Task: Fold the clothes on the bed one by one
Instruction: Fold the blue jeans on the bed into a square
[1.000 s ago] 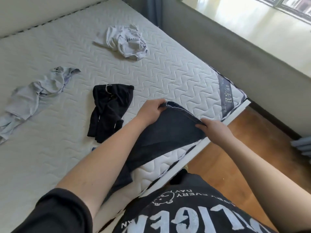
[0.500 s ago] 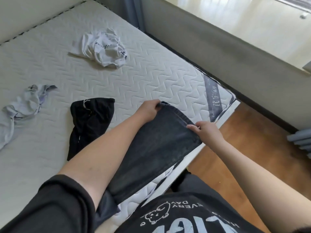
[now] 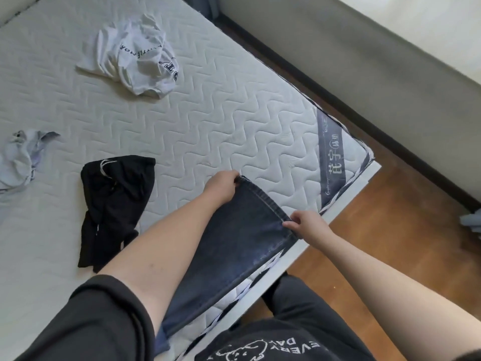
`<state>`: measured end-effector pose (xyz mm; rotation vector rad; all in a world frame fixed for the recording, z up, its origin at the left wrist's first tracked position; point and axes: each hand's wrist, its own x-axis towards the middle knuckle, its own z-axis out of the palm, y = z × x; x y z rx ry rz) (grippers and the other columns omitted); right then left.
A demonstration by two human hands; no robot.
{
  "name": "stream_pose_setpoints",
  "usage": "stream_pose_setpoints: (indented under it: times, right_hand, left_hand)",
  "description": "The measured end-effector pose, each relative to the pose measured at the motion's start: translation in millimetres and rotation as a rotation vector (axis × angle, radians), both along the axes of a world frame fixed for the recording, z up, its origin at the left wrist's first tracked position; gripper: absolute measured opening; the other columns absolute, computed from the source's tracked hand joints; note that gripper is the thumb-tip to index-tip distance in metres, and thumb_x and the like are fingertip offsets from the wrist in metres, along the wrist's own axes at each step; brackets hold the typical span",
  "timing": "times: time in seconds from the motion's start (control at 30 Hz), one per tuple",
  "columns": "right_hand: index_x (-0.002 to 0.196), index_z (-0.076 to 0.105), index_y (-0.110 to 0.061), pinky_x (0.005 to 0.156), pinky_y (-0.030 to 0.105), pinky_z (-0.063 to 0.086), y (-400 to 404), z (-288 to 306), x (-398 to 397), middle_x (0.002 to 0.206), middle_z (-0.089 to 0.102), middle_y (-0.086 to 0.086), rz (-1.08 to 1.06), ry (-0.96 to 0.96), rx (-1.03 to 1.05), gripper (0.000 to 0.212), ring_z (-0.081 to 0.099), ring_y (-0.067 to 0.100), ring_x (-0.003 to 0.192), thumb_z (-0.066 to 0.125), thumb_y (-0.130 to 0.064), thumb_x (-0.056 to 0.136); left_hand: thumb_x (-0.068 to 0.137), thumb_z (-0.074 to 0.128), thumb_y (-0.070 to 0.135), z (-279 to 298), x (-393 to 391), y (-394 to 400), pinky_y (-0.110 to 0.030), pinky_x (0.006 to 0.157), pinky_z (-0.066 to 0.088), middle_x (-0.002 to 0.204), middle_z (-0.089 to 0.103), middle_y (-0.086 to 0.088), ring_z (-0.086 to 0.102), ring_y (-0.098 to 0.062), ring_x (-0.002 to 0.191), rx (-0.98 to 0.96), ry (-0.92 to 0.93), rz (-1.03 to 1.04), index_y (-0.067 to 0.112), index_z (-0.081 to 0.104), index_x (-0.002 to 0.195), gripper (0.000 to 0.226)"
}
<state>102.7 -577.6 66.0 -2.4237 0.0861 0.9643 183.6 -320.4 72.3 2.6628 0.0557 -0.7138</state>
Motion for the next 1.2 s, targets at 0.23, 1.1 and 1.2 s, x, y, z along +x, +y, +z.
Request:
stream_pose_setpoints:
  times: [0.23, 1.1, 1.2]
  right_hand:
    - [0.079, 0.060, -0.015, 0.062, 0.030, 0.052, -6.4, -13.9, 52.4, 0.062, 0.070, 0.003, -0.015, 0.042, -0.079, 0.033, 0.068, 0.017, 0.060, 0.060, -0.043, 0.093]
    - [0.127, 0.059, -0.015, 0.077, 0.029, 0.048, 65.8, -57.6, -19.2, 0.122, 0.066, 0.008, 0.310, 0.263, -0.060, 0.033, 0.063, 0.024, 0.095, 0.045, -0.025, 0.099]
    - [0.127, 0.059, -0.018, 0.065, 0.025, 0.044, 100.2, -62.3, -38.7, 0.119, 0.067, 0.007, 0.336, 0.282, -0.062, 0.032, 0.059, 0.019, 0.080, 0.045, -0.025, 0.099]
  left_hand:
    - [0.095, 0.043, 0.008, -12.1, 48.0, -16.5, -0.036, 0.079, 0.046, 0.114, 0.064, -0.016, 0.060, -0.037, 0.104, 0.060, 0.033, 0.019, 0.017, 0.061, 0.104, 0.022]
    - [0.096, 0.050, 0.010, -31.6, -182.8, 108.4, -0.028, 0.098, 0.043, 0.128, 0.063, -0.007, 0.059, -0.021, 0.117, -0.122, 0.216, 0.500, 0.014, 0.057, 0.132, 0.036]
    - [0.096, 0.051, 0.011, -40.7, -232.6, 138.4, -0.029, 0.097, 0.044, 0.127, 0.063, -0.005, 0.058, -0.019, 0.116, -0.139, 0.223, 0.591, 0.015, 0.057, 0.130, 0.035]
